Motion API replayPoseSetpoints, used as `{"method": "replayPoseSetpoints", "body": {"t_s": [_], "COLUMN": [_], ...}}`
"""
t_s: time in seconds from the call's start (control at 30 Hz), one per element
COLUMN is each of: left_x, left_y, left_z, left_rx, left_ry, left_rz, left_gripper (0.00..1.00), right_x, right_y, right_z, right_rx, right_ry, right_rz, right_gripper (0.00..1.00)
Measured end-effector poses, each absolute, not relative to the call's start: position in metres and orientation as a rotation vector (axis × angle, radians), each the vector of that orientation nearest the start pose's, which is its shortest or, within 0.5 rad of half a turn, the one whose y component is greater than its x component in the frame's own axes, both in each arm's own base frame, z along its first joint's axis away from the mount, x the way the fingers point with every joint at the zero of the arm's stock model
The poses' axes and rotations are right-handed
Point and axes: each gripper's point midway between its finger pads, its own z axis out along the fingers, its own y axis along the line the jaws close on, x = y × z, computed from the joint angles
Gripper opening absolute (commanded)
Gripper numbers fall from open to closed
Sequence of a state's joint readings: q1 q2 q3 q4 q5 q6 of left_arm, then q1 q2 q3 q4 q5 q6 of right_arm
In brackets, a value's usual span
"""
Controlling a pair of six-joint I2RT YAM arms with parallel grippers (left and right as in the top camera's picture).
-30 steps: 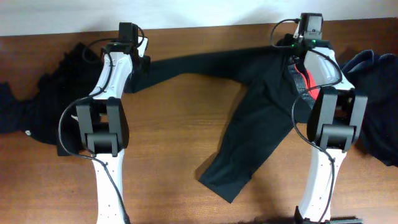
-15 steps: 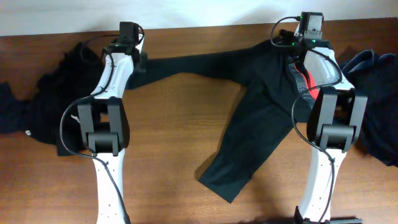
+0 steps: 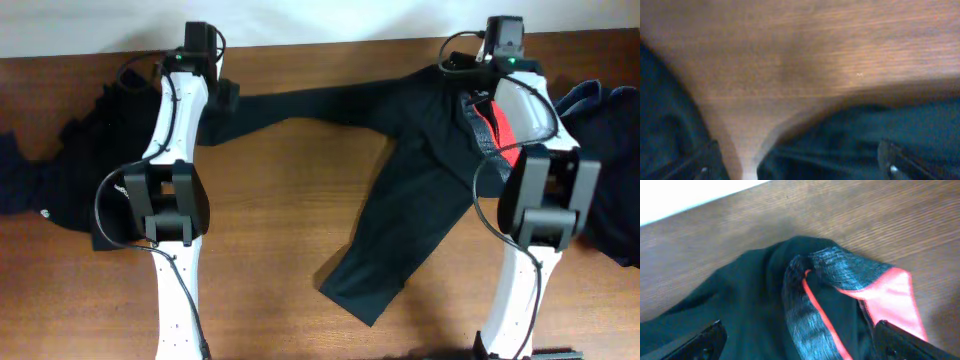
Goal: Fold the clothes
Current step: 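Release the leggings and lift both grippers away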
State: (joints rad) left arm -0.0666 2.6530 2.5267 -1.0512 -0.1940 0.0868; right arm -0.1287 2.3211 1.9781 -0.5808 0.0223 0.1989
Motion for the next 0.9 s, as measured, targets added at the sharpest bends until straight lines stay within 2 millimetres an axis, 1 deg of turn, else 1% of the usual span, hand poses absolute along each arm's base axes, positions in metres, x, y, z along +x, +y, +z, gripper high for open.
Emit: {"method": "replayPoseSetpoints", "body": {"t_s": [0.07, 0.17, 0.2, 0.3, 0.37, 0.4, 0.5, 0.6, 0.7, 0.77, 0.9], "left_x": [0.599, 0.602, 0.601, 0.592, 0.586, 0.582, 0.567, 0.552, 0.536, 0.524, 0.514], "left_y": [-0.013, -0.021, -0.022, -0.027, -0.028, -0.028, -0.033, -0.045, -0.063, -0.081, -0.115], "left_z": [0.061, 0.095, 0.102, 0.127, 0.14, 0.149, 0.168, 0.183, 0.185, 0.185, 0.198], "left_rx": [0.14, 0.117, 0.114, 0.11, 0.104, 0.098, 0.098, 0.121, 0.166, 0.218, 0.305], "left_ry": [2.72, 2.675, 2.667, 2.662, 2.661, 2.656, 2.663, 2.672, 2.712, 2.743, 2.718], "left_rz": [0.221, 0.167, 0.159, 0.135, 0.126, 0.12, 0.088, 0.039, 0.003, -0.022, -0.062], "left_gripper": [0.99, 0.99, 0.99, 0.99, 0.99, 0.99, 0.99, 0.99, 0.99, 0.99, 0.99], "right_x": [0.589, 0.581, 0.574, 0.559, 0.546, 0.541, 0.516, 0.495, 0.466, 0.45, 0.423], "right_y": [-0.08, -0.079, -0.078, -0.076, -0.075, -0.074, -0.071, -0.065, -0.054, -0.047, -0.036], "right_z": [0.106, 0.148, 0.163, 0.19, 0.203, 0.208, 0.221, 0.232, 0.245, 0.253, 0.265], "right_rx": [0.414, 0.406, 0.404, 0.404, 0.406, 0.407, 0.413, 0.412, 0.403, 0.397, 0.391], "right_ry": [2.443, 2.397, 2.391, 2.385, 2.395, 2.401, 2.448, 2.485, 2.537, 2.56, 2.6], "right_rz": [0.002, 0.004, 0.004, 0.005, 0.005, 0.004, 0.003, 0.021, 0.076, 0.113, 0.165], "right_gripper": [0.99, 0.99, 0.99, 0.99, 0.99, 0.99, 0.99, 0.99, 0.99, 0.99, 0.99]}}
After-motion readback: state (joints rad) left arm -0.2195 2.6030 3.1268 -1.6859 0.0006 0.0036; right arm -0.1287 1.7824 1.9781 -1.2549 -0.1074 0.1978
